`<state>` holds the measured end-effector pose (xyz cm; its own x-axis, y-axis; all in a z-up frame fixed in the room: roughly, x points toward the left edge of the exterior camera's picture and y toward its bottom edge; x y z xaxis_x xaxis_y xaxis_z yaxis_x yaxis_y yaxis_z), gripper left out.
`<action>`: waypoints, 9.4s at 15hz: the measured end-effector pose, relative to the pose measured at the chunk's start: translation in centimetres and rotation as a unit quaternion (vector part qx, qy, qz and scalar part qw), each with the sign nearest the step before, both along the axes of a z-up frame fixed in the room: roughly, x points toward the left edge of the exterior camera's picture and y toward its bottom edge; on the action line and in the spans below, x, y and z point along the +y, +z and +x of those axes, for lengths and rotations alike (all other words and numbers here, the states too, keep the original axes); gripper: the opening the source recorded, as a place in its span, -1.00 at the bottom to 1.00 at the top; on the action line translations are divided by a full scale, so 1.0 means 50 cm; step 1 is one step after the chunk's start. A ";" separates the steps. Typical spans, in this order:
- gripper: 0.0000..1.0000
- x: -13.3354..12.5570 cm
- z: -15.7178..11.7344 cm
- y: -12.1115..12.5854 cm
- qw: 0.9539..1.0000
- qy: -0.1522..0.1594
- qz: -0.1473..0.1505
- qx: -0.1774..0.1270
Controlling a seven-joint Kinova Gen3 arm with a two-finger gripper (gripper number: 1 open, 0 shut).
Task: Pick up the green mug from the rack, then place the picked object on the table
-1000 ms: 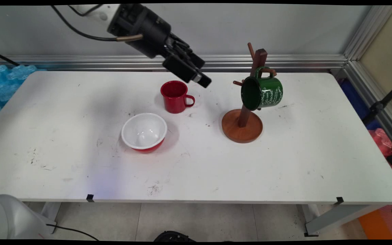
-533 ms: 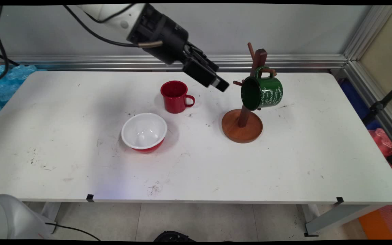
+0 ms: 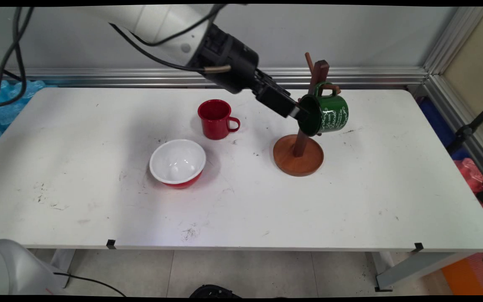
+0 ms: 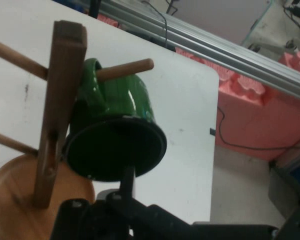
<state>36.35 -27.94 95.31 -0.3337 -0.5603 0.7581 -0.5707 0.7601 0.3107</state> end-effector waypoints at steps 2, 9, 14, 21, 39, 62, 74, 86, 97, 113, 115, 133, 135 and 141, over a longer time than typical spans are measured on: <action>1.00 -0.003 -0.014 -0.008 1.000 0.005 0.003 0.005; 1.00 -0.017 -0.064 -0.041 0.999 0.032 0.021 0.019; 1.00 -0.030 -0.094 -0.063 0.997 0.056 0.036 0.030; 1.00 -0.039 -0.123 -0.086 0.994 0.080 0.059 0.044; -1.00 -0.053 -0.158 -0.121 0.988 0.118 0.084 0.061; -1.00 -0.042 -0.141 -0.083 0.988 0.122 0.072 0.067; -1.00 -0.009 -0.144 -0.047 0.988 0.108 0.074 0.077; -1.00 0.024 -0.130 -0.018 0.990 0.094 0.076 0.077; -1.00 0.062 -0.062 0.001 0.996 0.059 0.067 0.013; -1.00 0.082 -0.023 -0.017 0.982 0.004 0.068 -0.177; -1.00 0.082 -0.028 -0.021 0.977 -0.004 0.071 -0.203; -1.00 0.038 -0.112 -0.079 0.922 -0.054 0.098 -0.371; -1.00 0.032 -0.122 -0.092 0.916 -0.059 0.101 -0.384; -1.00 0.008 -0.164 -0.133 0.907 -0.071 0.102 -0.403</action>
